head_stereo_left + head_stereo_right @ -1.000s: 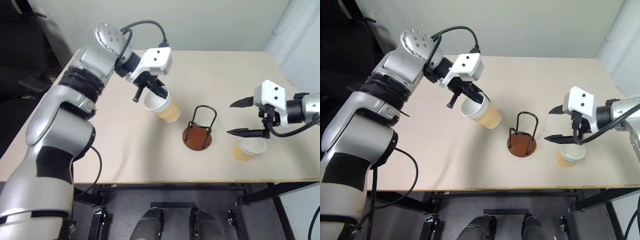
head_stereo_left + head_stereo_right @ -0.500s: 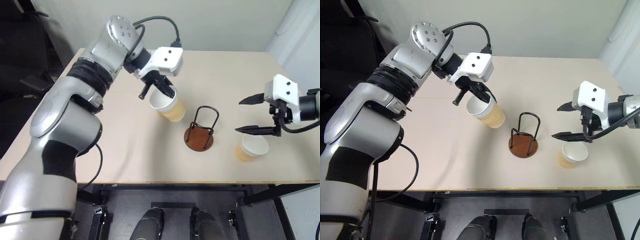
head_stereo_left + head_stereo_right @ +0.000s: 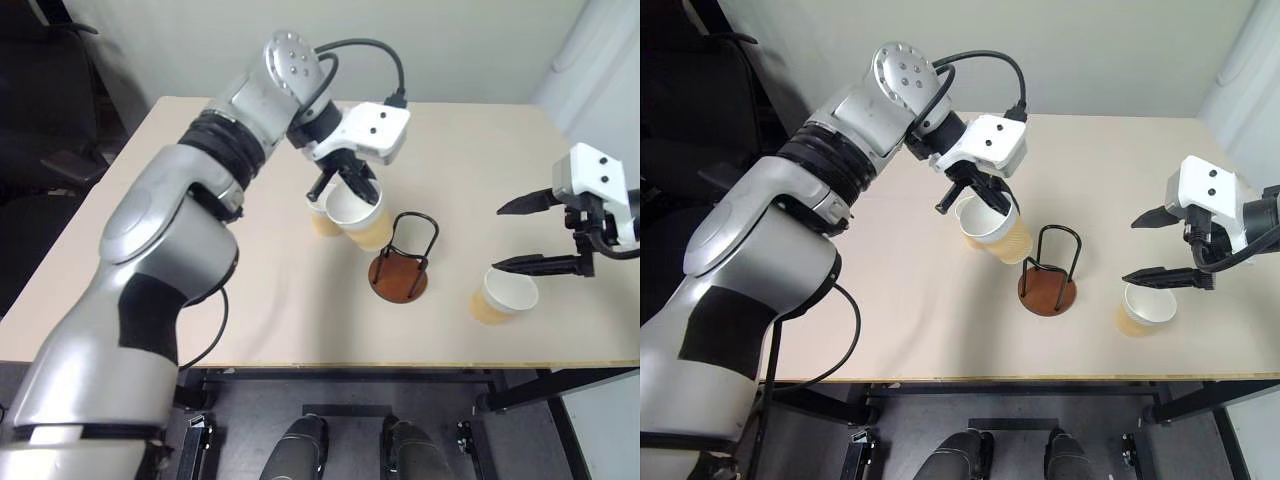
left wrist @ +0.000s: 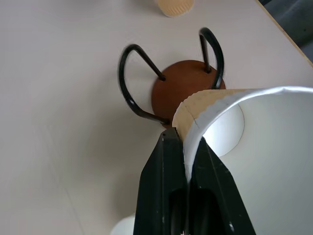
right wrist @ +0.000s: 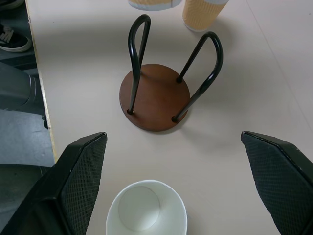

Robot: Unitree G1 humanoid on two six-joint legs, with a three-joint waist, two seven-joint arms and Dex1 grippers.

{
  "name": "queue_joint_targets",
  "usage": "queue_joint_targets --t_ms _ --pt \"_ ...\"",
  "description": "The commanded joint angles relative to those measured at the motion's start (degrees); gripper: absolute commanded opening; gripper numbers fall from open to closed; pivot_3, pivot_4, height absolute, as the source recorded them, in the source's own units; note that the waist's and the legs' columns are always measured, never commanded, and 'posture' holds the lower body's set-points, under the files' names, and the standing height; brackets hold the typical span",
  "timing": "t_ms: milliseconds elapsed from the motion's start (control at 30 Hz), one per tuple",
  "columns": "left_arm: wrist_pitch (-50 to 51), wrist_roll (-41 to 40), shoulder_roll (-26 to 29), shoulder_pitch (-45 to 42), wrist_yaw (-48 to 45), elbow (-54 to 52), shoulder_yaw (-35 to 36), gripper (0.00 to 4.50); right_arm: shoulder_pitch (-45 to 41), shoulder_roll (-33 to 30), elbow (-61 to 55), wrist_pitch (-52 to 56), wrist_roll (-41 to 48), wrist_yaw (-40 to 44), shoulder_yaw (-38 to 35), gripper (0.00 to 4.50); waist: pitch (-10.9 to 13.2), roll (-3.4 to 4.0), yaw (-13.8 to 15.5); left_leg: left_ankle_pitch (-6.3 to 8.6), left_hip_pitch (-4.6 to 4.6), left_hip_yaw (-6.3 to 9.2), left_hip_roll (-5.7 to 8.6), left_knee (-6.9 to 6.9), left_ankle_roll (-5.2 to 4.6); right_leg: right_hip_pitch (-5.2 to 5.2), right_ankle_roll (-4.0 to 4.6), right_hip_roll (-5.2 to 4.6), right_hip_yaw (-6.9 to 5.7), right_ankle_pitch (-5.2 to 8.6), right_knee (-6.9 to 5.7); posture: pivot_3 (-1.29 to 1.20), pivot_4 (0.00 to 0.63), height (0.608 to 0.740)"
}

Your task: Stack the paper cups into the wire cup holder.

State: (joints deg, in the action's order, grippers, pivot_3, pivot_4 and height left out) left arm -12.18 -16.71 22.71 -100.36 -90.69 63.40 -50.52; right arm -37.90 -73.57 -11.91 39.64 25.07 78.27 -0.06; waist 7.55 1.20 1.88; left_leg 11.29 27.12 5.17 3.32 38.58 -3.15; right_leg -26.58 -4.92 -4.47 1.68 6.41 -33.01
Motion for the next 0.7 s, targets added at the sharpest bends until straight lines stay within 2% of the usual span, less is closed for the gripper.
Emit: queue_joint_targets --t_ms 33,200,700 --pt "-1.82 1.75 -1.12 -3.58 -1.81 2.20 3.63 0.03 -1.16 -1.74 -0.72 0.65 0.77 0.24 -2.86 4.50 0.00 0.00 -0.01 0.05 0.01 -0.01 0.00 0.05 -0.04 0.02 -0.04 -0.02 0.02 0.03 0.00 0.00 0.150 0.740" --pt "-2.37 4.74 -3.18 -5.44 -1.81 5.15 7.67 0.03 -0.04 -2.57 -1.35 1.29 1.16 0.12 -3.84 4.50 0.00 0.00 0.02 0.18 -0.01 -0.07 0.02 0.15 -0.11 0.08 -0.13 -0.04 0.03 0.13 0.01 0.00 0.150 0.740" --pt "-3.54 12.84 -8.51 -3.93 -1.81 7.77 14.90 0.03 1.50 -2.76 -2.42 2.07 1.67 -0.51 -4.96 4.50 0.00 0.00 0.05 0.35 -0.04 -0.39 0.07 0.46 -0.23 0.17 -0.36 -0.17 0.13 0.24 -0.02 0.00 0.150 0.740"
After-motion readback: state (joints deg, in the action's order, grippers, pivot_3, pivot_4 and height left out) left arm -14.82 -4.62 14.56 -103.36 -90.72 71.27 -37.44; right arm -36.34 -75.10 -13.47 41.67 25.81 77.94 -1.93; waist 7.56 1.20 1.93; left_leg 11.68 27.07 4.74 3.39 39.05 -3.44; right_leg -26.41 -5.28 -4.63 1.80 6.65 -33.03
